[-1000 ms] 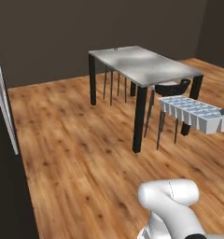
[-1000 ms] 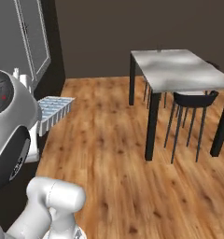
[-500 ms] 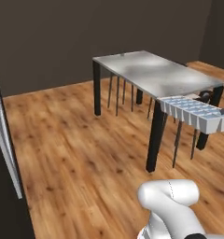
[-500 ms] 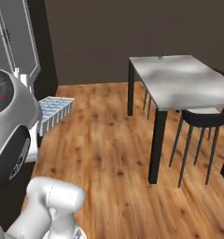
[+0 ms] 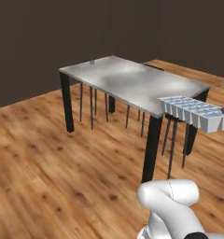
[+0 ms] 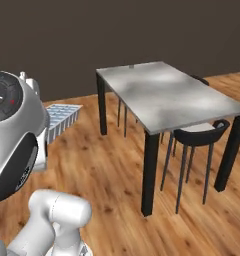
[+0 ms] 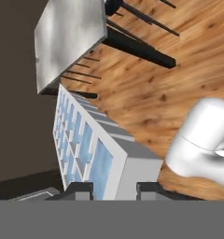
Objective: Open the freezer door, pick up the ice cube tray from the freezer, and place it on the dining counter.
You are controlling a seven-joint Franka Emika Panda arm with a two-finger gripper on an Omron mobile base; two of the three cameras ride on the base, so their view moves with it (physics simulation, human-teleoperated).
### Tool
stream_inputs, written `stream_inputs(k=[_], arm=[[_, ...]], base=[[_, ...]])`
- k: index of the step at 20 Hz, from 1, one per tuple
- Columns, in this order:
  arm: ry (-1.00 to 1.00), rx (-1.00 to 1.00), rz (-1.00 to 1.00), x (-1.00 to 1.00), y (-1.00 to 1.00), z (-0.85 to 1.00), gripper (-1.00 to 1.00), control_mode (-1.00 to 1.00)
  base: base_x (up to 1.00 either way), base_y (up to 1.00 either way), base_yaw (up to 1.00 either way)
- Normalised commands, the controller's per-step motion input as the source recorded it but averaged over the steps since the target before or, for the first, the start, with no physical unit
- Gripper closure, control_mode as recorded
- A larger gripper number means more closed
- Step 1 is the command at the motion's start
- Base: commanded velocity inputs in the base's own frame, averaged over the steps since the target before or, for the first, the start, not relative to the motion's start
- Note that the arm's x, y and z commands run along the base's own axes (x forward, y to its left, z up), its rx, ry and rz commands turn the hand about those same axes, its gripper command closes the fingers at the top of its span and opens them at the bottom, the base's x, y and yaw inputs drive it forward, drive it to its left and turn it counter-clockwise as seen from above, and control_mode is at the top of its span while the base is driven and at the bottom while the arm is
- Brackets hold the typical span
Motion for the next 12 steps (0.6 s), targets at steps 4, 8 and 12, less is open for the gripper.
stream_inputs(k=[4, 8, 12], arm=[[0.0, 0.0, 0.0, 0.0, 0.0, 0.0, 1.0, 1.0], [0.0, 0.0, 0.0, 0.0, 0.0, 0.0, 1.0, 1.0], [0.0, 0.0, 0.0, 0.0, 0.0, 0.0, 1.0, 1.0]], base=[[0.94, 0.24, -0.52], [0.93, 0.4, -0.54], [0.94, 0.48, -0.54]])
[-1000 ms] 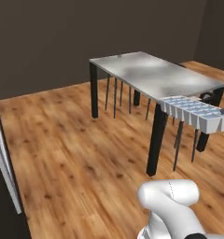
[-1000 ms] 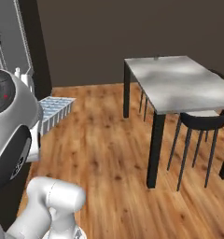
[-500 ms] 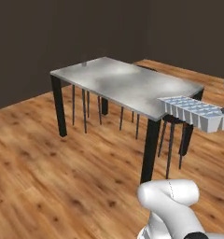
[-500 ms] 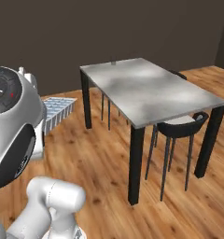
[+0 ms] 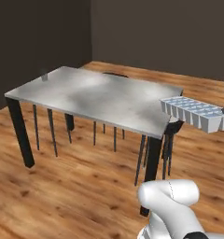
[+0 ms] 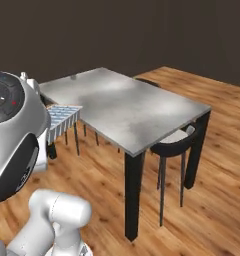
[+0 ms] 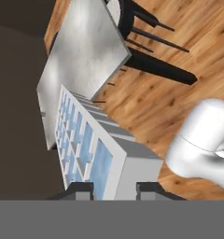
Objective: Open the freezer door, pick up the ice cube tray from the freezer, and place it on the dining counter.
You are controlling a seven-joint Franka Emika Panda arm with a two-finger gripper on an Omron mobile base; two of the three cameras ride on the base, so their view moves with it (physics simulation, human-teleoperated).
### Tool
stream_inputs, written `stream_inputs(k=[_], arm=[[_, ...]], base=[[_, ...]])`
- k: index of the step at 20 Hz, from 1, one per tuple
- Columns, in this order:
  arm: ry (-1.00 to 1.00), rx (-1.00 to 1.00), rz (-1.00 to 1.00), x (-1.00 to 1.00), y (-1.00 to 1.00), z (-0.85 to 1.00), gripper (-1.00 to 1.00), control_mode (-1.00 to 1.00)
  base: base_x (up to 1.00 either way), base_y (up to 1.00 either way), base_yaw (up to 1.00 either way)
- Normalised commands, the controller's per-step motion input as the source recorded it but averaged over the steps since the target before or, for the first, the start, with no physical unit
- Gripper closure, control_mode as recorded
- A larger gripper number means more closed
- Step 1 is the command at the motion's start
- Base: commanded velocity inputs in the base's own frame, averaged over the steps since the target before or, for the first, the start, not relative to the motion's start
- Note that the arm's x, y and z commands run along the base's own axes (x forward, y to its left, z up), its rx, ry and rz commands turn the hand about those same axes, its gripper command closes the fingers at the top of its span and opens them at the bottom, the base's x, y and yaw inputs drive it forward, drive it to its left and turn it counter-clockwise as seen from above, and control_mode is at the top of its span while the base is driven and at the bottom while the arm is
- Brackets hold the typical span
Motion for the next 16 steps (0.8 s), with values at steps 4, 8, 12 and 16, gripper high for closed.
stream_inputs(k=[4, 8, 12, 16], arm=[[0.0, 0.0, 0.0, 0.0, 0.0, 0.0, 1.0, 1.0], [0.0, 0.0, 0.0, 0.0, 0.0, 0.0, 1.0, 1.0], [0.0, 0.0, 0.0, 0.0, 0.0, 0.0, 1.0, 1.0], [0.0, 0.0, 0.0, 0.0, 0.0, 0.0, 1.0, 1.0]], base=[[0.98, 0.6, -0.54], [0.89, 0.74, -0.55], [0.64, 0.49, -0.52], [0.49, 0.36, -0.53]])
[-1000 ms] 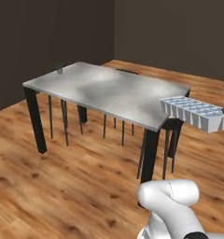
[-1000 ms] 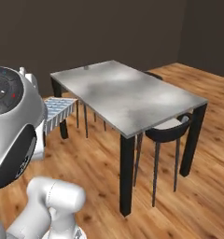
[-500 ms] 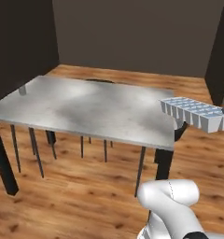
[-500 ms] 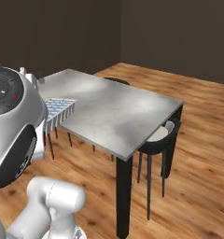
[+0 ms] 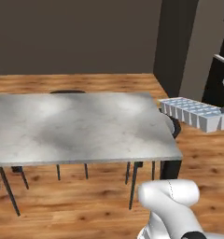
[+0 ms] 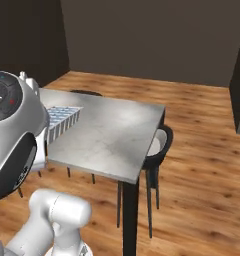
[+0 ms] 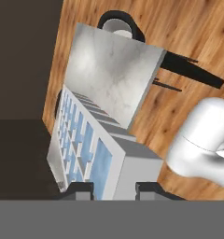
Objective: Open the freezer door, pick up the ice cube tray from the freezer, and place it on the dining counter.
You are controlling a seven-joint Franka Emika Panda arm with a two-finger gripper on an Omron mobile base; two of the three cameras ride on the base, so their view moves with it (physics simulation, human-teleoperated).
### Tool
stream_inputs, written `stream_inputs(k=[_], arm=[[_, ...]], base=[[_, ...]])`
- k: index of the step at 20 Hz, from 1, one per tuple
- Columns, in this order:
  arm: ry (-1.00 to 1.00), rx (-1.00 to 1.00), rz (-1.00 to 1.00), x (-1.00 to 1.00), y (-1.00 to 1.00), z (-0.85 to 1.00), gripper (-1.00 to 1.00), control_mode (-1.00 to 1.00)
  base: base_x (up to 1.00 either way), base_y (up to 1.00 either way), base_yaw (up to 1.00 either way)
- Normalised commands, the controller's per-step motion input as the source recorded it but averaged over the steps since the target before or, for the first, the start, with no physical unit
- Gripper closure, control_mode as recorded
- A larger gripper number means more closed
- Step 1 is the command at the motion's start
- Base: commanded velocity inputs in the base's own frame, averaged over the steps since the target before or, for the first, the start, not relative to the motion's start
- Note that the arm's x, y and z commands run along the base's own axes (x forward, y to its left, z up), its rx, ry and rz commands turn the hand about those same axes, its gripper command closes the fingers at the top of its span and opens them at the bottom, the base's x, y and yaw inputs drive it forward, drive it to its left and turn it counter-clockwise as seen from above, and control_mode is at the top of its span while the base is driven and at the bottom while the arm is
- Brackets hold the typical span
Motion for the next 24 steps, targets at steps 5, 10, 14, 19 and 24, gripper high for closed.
stream_inputs(k=[5, 10, 14, 19, 24], arm=[[0.0, 0.0, 0.0, 0.0, 0.0, 0.0, 1.0, 1.0], [0.0, 0.0, 0.0, 0.0, 0.0, 0.0, 1.0, 1.0], [0.0, 0.0, 0.0, 0.0, 0.0, 0.0, 1.0, 1.0], [0.0, 0.0, 0.0, 0.0, 0.0, 0.0, 1.0, 1.0], [0.0, 0.0, 0.0, 0.0, 0.0, 0.0, 1.0, 1.0]], base=[[0.44, 0.36, -0.52], [0.46, 0.39, -0.4], [0.29, 0.32, -0.19], [0.18, 0.26, -0.02], [0.34, 0.19, 0.01]])
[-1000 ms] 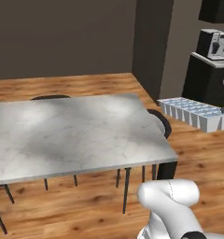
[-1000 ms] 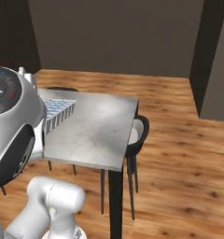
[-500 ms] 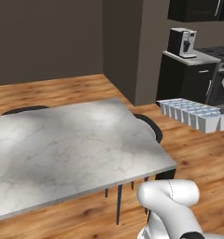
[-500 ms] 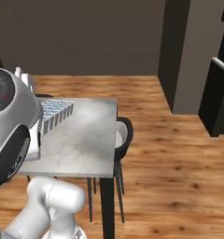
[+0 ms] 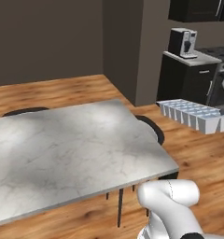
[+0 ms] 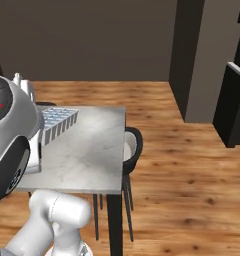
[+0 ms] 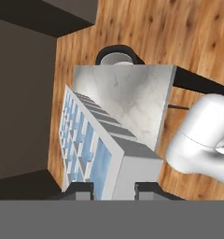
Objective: Open the freezer door, pick up the ice cube tray from the freezer, and place it on the dining counter.
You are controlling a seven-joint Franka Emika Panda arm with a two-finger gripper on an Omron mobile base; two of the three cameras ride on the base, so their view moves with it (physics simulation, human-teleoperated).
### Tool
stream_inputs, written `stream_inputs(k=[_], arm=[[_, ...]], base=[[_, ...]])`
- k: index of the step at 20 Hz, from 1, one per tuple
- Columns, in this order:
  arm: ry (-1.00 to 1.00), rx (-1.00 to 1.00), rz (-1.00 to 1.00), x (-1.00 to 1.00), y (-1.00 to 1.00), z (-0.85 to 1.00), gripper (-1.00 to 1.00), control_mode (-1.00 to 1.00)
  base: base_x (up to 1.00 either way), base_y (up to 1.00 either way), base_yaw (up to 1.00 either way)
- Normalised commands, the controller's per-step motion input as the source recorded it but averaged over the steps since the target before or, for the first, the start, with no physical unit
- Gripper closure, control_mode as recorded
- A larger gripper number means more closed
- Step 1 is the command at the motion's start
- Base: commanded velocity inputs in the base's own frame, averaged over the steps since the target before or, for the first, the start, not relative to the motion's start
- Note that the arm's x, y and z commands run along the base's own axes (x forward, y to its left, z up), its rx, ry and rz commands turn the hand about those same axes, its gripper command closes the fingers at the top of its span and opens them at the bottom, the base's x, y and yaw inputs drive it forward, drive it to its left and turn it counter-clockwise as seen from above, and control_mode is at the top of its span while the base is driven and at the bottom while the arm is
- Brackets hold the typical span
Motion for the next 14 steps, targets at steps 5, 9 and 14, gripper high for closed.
stream_inputs(k=[5, 9, 14], arm=[[0.0, 0.0, 0.0, 0.0, 0.0, 0.0, 1.0, 1.0], [0.0, 0.0, 0.0, 0.0, 0.0, 0.0, 1.0, 1.0], [0.0, 0.0, 0.0, 0.0, 0.0, 0.0, 1.0, 1.0]], base=[[0.52, 0.28, 0.05], [0.55, 0.25, 0.05], [0.34, 0.14, 0.06]])
